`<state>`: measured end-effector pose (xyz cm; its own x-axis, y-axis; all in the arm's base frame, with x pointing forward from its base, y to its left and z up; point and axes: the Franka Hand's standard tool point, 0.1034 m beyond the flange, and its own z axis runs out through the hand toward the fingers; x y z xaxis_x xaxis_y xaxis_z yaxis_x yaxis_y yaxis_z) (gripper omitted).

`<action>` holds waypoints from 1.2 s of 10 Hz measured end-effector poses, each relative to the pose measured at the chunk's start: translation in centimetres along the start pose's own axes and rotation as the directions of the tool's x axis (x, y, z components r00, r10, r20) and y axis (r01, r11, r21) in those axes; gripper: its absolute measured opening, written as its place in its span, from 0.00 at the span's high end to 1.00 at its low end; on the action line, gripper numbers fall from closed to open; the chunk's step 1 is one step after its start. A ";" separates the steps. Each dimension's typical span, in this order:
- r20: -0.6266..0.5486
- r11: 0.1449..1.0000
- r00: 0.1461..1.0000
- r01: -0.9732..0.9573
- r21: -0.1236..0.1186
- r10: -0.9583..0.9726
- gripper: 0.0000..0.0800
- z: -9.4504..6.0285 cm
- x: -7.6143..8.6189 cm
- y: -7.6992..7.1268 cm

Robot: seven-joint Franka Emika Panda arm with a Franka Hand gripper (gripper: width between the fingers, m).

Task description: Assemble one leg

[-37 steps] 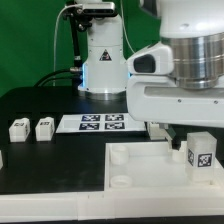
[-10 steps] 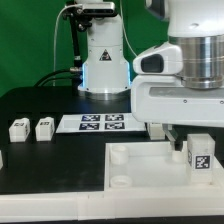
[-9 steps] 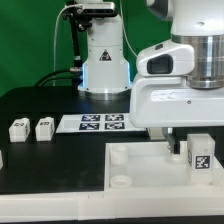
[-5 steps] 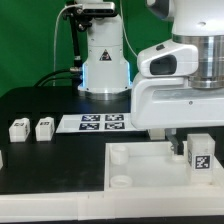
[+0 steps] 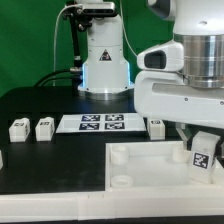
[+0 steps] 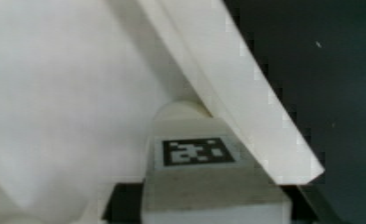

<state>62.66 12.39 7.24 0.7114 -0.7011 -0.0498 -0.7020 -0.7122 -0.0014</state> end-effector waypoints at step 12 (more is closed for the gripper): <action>0.068 0.865 0.866 -0.499 0.053 0.495 0.22 0.7 0.1 0.0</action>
Offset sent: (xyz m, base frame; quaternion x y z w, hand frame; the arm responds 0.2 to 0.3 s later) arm 0.0111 -0.0113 0.0000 0.0463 -0.0027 0.2700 0.9618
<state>62.72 12.39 6.54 0.2658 -0.9575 -0.1122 -0.9640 -0.2641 -0.0298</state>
